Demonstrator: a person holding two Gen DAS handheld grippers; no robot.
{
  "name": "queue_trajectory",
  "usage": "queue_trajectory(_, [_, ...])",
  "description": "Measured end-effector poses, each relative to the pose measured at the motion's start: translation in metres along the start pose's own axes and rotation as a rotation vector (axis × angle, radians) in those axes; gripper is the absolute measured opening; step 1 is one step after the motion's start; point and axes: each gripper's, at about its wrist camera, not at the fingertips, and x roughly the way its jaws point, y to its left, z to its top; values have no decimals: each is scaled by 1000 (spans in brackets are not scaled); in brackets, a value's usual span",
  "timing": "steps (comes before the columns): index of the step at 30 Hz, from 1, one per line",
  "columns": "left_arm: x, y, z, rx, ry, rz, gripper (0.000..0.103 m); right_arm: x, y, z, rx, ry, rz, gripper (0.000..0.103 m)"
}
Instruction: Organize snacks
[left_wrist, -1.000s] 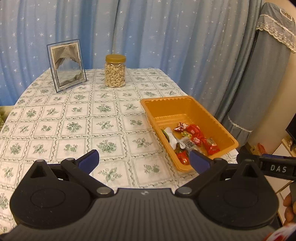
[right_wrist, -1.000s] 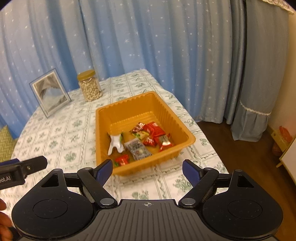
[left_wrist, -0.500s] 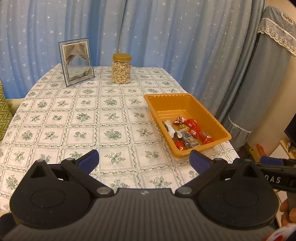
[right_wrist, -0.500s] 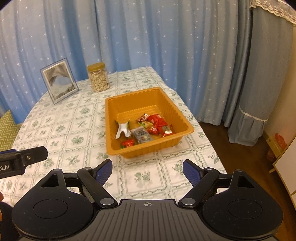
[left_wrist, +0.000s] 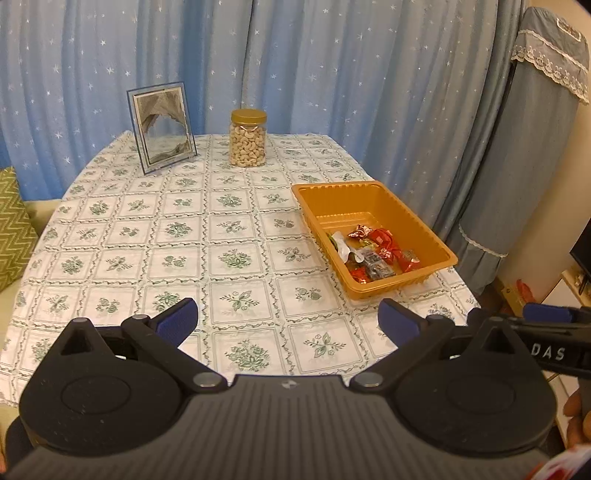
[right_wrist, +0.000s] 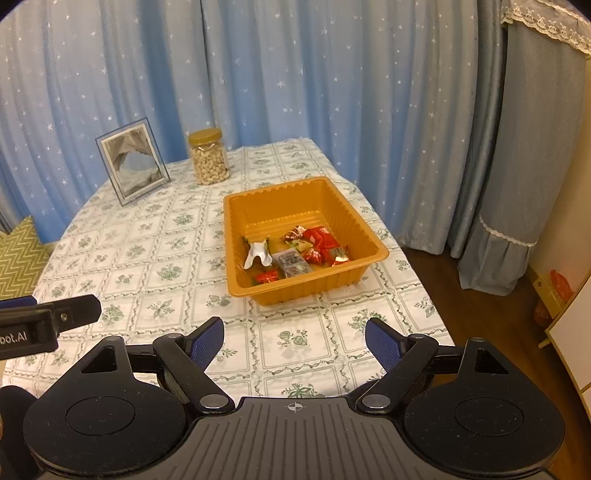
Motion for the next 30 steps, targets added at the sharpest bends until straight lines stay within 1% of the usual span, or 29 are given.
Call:
queue_trajectory(12, [-11,-4,-8,18,-9,7,103,-16,4,-3,-10,-15,11,83])
queue_trajectory(30, [-11,-4,-12,22,-9,12,103,-18,6,-5,-7,-20,15,83])
